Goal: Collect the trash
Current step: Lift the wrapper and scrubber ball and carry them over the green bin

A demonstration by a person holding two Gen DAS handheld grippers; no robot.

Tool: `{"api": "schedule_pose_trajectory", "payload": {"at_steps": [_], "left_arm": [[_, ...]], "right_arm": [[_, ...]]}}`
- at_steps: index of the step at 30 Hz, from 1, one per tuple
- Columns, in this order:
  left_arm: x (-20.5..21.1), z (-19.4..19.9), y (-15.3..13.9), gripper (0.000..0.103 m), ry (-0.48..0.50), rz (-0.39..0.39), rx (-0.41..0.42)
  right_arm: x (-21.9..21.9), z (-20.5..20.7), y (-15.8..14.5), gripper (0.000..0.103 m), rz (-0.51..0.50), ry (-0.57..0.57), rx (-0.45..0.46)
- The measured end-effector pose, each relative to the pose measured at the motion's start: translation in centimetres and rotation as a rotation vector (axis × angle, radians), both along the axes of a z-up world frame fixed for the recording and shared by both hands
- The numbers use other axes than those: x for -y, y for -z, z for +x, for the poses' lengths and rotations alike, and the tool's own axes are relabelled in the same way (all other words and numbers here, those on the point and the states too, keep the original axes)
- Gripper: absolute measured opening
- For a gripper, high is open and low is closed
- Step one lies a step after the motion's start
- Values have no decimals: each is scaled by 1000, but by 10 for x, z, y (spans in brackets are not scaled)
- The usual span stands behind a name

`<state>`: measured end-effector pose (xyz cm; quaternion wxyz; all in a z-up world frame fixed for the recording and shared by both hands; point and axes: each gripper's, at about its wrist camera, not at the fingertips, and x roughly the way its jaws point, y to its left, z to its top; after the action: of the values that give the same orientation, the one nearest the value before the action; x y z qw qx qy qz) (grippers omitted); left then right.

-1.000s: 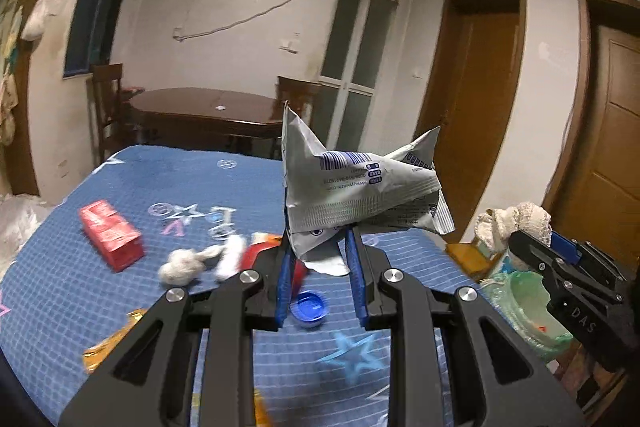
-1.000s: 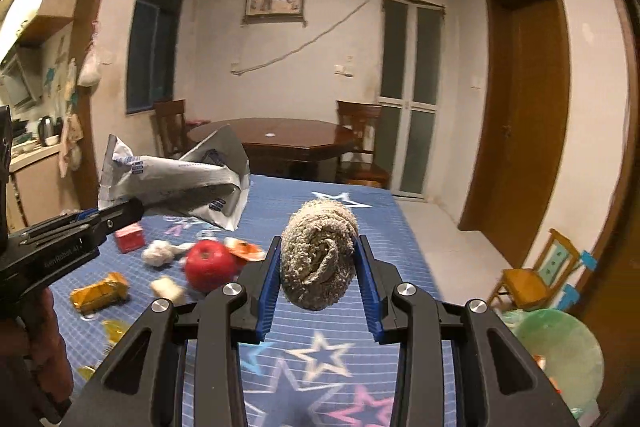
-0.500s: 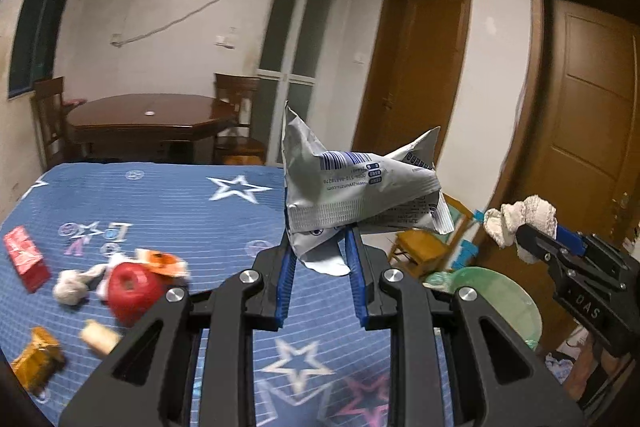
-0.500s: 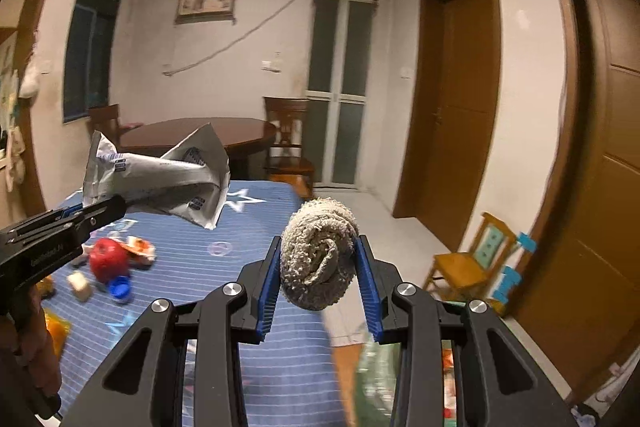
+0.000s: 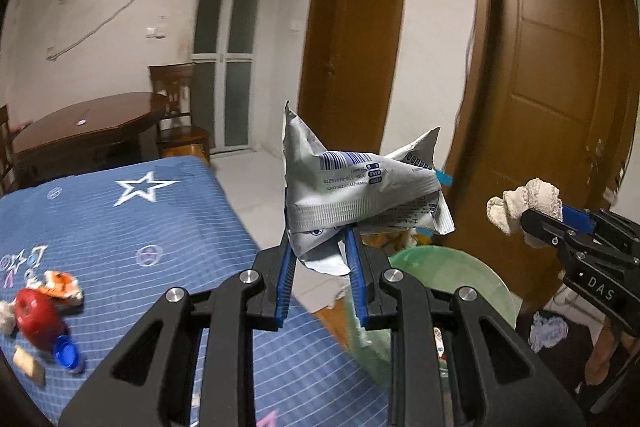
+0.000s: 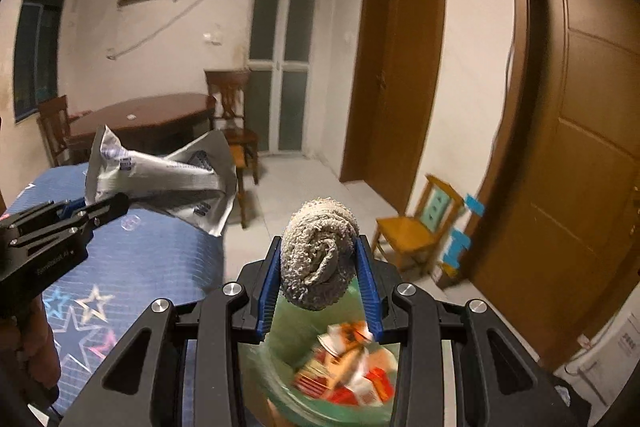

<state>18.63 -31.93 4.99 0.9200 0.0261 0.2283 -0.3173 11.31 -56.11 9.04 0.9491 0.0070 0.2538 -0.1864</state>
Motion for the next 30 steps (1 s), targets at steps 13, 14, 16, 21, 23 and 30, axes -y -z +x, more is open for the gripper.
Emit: {"api": "schedule_pose_trajectory", "payload": {"at_steps": [13,14,16,21,23,30], "left_arm": [[95,15,48,23,131,235,-31],[100,16,51,23,139,252,-33],[112,15,57,23,154,284,-37],[132,13,73,23,173,358,-41],[136,13,79,23,175,377,-47],[149,11,92,23,175,418,-63]], "right_arm": [[97,10,72,37,162,37,-183],[99,12,75,37,167,40,-189],[106,16,86,37,191,43,-202],[124,24,111,37,224,59,-231],[122,26,118,37,232,60,-242],[128,35,136,37,254,61,-258]]}}
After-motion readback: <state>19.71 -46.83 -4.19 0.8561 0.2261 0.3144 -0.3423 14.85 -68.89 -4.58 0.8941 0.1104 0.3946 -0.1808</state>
